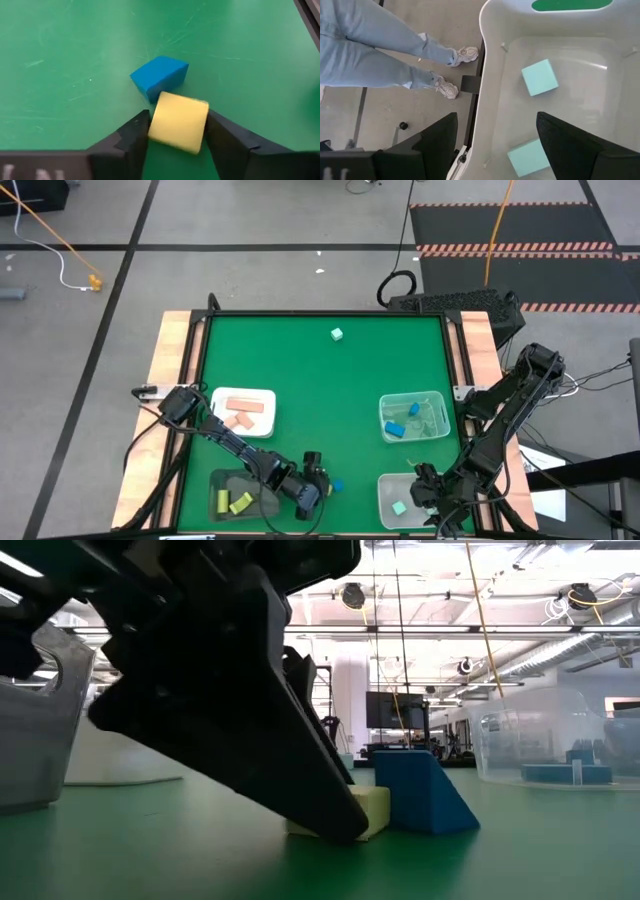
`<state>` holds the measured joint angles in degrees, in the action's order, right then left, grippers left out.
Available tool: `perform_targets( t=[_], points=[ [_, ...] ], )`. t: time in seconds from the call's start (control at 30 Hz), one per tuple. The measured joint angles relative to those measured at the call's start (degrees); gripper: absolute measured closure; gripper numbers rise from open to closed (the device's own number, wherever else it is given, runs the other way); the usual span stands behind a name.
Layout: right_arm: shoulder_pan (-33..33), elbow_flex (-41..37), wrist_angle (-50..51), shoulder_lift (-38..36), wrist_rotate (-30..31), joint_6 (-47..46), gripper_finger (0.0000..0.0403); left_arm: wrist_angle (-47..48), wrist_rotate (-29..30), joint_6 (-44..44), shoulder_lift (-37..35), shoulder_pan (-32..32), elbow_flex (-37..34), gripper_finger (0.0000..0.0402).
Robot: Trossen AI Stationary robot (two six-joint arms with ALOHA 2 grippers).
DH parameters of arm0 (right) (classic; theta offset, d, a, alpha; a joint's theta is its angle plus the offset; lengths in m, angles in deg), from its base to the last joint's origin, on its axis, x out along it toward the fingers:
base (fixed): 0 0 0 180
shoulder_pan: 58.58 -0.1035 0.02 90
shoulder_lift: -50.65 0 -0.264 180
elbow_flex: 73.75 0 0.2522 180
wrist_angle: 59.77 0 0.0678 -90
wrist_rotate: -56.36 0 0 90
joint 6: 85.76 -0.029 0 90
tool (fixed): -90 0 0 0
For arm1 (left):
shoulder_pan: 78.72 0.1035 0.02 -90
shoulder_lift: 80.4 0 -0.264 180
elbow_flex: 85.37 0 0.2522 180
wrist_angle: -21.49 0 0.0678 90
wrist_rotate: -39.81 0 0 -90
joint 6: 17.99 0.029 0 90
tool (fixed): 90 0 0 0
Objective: Sort & place blocks by color
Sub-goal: Put the green block into the black bin
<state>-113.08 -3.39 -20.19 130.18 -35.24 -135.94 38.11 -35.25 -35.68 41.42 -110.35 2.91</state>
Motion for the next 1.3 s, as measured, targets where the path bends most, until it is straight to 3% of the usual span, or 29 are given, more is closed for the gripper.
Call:
perform_targets(
  t=[0.1,0.5,0.9,1.3],
  points=[
    [0.0,0.0,0.0,0.0,0.0,-0.1,0.014,-0.1,0.1,-0.6,0.0,0.0,0.0,0.0263],
    [0.0,0.0,-0.1,0.0,0.0,-0.1,0.014,-0.9,1.0,-3.8,-2.4,0.2,-0.2,0.0265],
    [0.7,0.0,1.0,-1.5,-0.1,-4.1,0.014,5.0,5.8,-4.1,-14.3,0.3,-0.1,0.0265],
    [7.5,0.0,10.5,-6.7,0.4,-0.3,0.014,13.3,7.8,-7.0,-28.9,-1.7,-0.2,0.0265]
  ],
)
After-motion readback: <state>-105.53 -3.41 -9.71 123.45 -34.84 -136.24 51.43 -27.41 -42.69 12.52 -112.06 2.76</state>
